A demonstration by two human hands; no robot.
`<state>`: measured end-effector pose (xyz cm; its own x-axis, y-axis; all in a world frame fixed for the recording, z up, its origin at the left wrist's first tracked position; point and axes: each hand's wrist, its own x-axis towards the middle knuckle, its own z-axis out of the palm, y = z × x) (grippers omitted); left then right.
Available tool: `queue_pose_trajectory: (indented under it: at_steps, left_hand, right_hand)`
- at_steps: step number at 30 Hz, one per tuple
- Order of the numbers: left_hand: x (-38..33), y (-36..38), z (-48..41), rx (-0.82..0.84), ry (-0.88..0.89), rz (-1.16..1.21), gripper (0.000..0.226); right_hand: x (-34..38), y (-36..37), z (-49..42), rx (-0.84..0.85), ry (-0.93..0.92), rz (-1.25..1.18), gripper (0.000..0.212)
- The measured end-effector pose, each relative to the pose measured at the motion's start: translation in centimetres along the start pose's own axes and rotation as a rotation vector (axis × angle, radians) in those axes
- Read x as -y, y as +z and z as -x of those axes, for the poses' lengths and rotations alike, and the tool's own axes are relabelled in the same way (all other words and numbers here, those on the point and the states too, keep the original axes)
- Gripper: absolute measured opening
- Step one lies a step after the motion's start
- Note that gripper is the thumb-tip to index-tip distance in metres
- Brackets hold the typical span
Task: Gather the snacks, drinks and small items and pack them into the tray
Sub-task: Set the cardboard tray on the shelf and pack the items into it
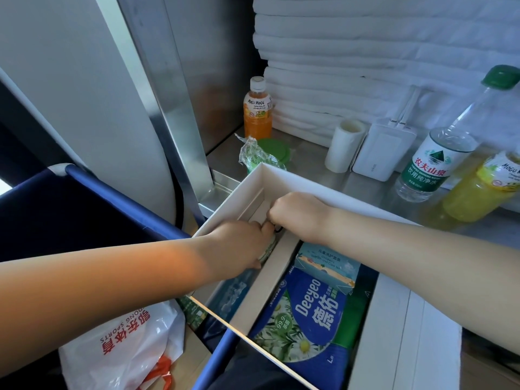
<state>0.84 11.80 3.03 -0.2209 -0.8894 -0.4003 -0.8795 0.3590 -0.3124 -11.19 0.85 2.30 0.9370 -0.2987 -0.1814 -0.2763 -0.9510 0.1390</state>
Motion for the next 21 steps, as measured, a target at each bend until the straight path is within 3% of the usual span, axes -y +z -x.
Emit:
queue_pose_trajectory:
  at_steps: [6,8,11,14,17,21]
  left_hand:
    - [1.0,-0.5,0.8,-0.023,0.042,0.124,0.068]
    - [1.6,-0.9,1.7,-0.147,0.068,0.098,0.055]
    - [2.4,-1.6,2.7,-0.477,0.106,-0.046,0.038]
    - [3.9,-2.3,2.8,-0.716,0.023,-0.005,0.05]
    - [5.0,-2.8,1.8,-0.629,-0.034,0.174,0.062]
    - [5.2,-2.8,-1.0,-0.524,-0.036,0.3,0.061]
  right_hand:
    - [0.4,-1.2,1.0,0.071,-0.003,0.016,0.022]
    - [0.3,-2.2,1.9,0.07,0.008,-0.002,0.023]
    - [-0.4,-3.8,3.7,-0.01,0.024,-0.008,0.015]
    - [-1.5,-4.8,6.2,-0.266,0.089,-0.156,0.017]
    - [-2.8,-4.9,8.3,-0.416,0.181,-0.202,0.017]
    - [-4.4,-3.9,9.5,-0.329,0.301,-0.184,0.027]
